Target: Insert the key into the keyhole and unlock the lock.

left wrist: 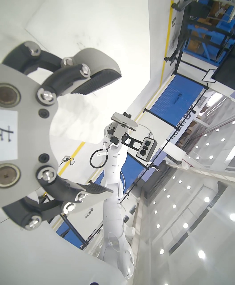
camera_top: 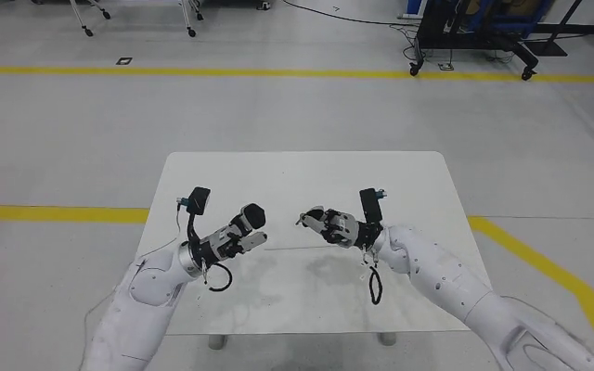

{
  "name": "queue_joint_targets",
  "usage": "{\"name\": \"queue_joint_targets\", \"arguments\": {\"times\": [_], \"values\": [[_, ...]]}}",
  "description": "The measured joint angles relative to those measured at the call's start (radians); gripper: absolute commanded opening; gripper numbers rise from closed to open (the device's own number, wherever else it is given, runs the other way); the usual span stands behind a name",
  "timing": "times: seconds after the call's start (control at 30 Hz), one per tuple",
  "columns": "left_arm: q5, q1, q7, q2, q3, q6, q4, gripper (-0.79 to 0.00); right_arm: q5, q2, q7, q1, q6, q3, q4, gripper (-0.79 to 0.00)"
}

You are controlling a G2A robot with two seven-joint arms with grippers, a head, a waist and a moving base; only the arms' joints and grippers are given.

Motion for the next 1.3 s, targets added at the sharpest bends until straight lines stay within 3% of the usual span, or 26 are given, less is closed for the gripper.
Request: {"name": "queue_joint_targets", "arguments": {"times": [0.07, 0.13, 0.2, 0.23, 0.3, 0.33, 0.4, 0.77, 1.07, 1.2, 1.3], "values": [[-0.012, -0.058, -0.01, -0.008, 0.048, -0.015, 0.052, -0.228, 0.076, 0.007, 0.012, 0.011, 0.0, -0.029, -0.007, -0.785], [-0.022, -0.119, -0.016, -0.018, 0.098, -0.031, 0.111, -0.234, 0.154, 0.017, 0.021, 0.021, 0.0, -0.059, -0.018, -0.785], [-0.03, -0.17, -0.017, -0.029, 0.144, -0.051, 0.169, -0.157, 0.22, 0.029, 0.033, 0.03, 0.0, -0.088, -0.028, -0.785], [-0.037, -0.189, -0.018, -0.033, 0.164, -0.061, 0.193, -0.163, 0.246, 0.033, 0.04, 0.034, 0.0, -0.1, -0.034, -0.785], [-0.054, -0.227, -0.023, -0.042, 0.201, -0.084, 0.248, -0.283, 0.298, 0.044, 0.064, 0.046, 0.0, -0.128, -0.041, -0.785], [-0.063, -0.24, -0.025, -0.044, 0.212, -0.096, 0.269, -0.379, 0.317, 0.048, 0.077, 0.052, 0.0, -0.139, -0.043, -0.785], [-0.09, -0.265, -0.037, -0.046, 0.228, -0.111, 0.307, -0.416, 0.363, 0.052, 0.113, 0.066, 0.0, -0.165, -0.045, -0.785], [-0.164, -0.3, -0.12, -0.037, 0.239, -0.111, 0.347, -0.52, 0.595, 0.033, 0.303, 0.144, 0.0, -0.245, -0.015, -0.785], [-0.193, -0.322, -0.128, -0.026, 0.29, -0.111, 0.354, -0.646, 0.644, 0.011, 0.359, 0.144, 0.0, -0.225, 0.033, -0.785], [-0.193, -0.332, -0.128, -0.024, 0.304, -0.111, 0.364, -0.785, 0.651, 0.007, 0.377, 0.137, 0.0, -0.211, 0.037, -0.785], [-0.196, -0.336, -0.128, -0.023, 0.308, -0.111, 0.369, -0.785, 0.652, 0.005, 0.389, 0.131, 0.0, -0.201, 0.038, -0.785]]}}
